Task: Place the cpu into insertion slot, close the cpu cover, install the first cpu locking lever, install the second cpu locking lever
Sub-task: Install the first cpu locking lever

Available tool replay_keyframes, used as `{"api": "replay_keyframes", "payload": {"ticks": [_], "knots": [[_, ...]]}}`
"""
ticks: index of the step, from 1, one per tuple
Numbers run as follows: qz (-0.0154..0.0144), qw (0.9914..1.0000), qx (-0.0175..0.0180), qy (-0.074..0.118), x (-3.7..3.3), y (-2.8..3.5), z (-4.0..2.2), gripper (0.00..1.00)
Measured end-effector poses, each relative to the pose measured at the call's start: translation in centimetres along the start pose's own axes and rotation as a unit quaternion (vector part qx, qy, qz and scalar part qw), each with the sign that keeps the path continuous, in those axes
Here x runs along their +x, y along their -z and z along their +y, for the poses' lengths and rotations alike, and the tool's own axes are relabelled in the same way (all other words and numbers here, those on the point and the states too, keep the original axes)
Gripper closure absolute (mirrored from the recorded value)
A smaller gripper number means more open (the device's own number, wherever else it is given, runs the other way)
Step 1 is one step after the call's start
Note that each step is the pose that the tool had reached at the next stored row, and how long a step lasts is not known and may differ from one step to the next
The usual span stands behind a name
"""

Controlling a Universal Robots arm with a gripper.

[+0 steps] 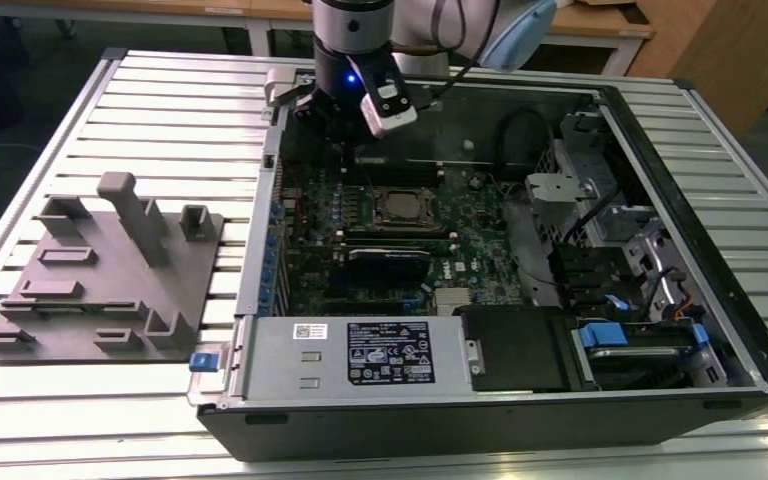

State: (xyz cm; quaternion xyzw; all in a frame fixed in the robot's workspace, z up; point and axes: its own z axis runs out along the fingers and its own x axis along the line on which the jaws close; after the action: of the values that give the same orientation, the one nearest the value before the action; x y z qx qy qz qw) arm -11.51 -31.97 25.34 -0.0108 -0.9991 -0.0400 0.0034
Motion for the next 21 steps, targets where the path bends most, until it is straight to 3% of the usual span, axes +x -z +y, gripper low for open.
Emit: {"api": "replay_keyframes", "payload": {"ticks": [9, 21], "knots": [[0.0001, 1.00000, 0.0000, 0.001, -0.11, -0.01, 0.15, 0.90], [-0.0001, 1.00000, 0.0000, 0.001, -0.78, 0.05, 0.22, 0.90]]}}
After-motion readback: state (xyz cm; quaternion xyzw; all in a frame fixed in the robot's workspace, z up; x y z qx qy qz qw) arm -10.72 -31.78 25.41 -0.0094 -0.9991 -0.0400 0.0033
